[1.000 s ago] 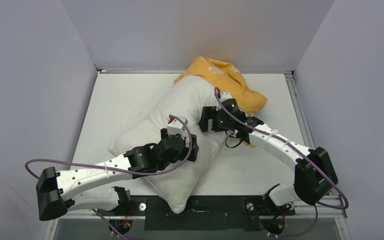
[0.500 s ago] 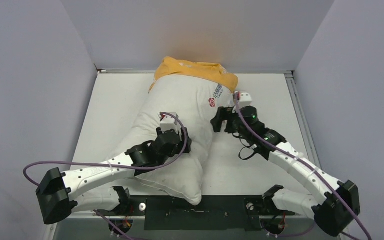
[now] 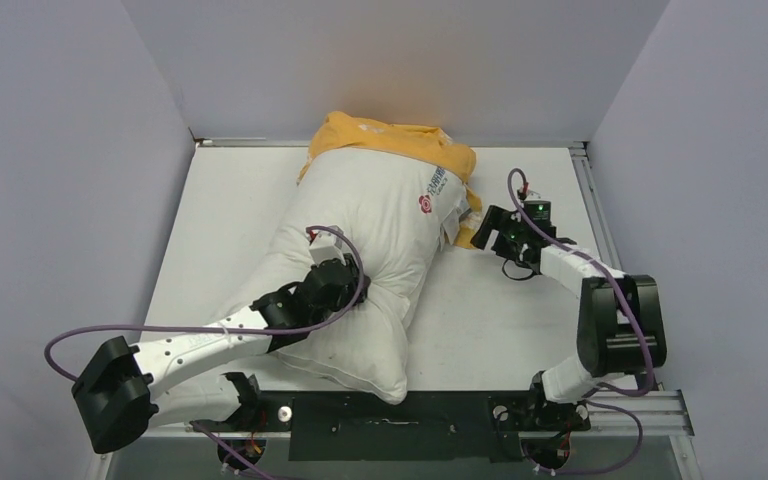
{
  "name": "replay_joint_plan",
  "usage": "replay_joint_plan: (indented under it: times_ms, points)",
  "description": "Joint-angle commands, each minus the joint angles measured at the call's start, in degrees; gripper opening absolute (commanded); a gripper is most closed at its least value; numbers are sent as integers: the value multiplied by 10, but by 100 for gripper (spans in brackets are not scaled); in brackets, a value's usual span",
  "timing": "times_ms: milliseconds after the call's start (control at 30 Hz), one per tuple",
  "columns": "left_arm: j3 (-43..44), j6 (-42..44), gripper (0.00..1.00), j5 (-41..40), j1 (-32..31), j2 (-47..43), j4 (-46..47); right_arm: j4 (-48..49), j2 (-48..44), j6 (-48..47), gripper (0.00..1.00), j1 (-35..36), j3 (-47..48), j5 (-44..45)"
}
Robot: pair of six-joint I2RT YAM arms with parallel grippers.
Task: Put the pillow into the pillowcase
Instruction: Stuff the pillow into the pillowcase.
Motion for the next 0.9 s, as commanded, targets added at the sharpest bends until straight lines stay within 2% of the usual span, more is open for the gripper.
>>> replay_joint_plan:
  times_ms: [0, 133, 200, 233, 333, 367, 400, 533, 700, 800, 867]
  points:
    - [-54, -18, 27, 5, 13, 18, -133, 123, 67, -13, 90, -2, 20, -103]
    - [-66, -17, 28, 9, 14, 0, -120, 167, 142, -4, 91, -2, 62, -128]
    - [-69, -16, 31, 15, 15, -4, -113, 179, 170, -5, 98, -3, 80, -138]
    - [-69, -16, 31, 16, 16, -6, -112, 183, 180, -8, 86, -3, 86, -148]
    - [-70, -13, 32, 17, 17, -8, -109, 209, 174, -7, 26, -6, 73, -184]
    - [-70, -13, 31, 15, 18, -7, -109, 212, 162, -6, 10, -6, 62, -193]
    - [-70, -13, 32, 14, 19, -5, -109, 214, 147, -5, 6, -6, 50, -199]
    - [-69, -14, 31, 12, 24, 1, -109, 208, 23, 11, 5, -2, -15, -224]
    - [-71, -18, 31, 12, 34, 7, -108, 101, -129, -18, 5, 36, -52, -211]
    - [-75, -26, 29, 10, 41, 8, -105, 67, -194, -11, 5, 96, -78, -199]
    - [-77, -32, 23, 13, 44, 7, -98, 52, -228, -3, 5, 150, -100, -184]
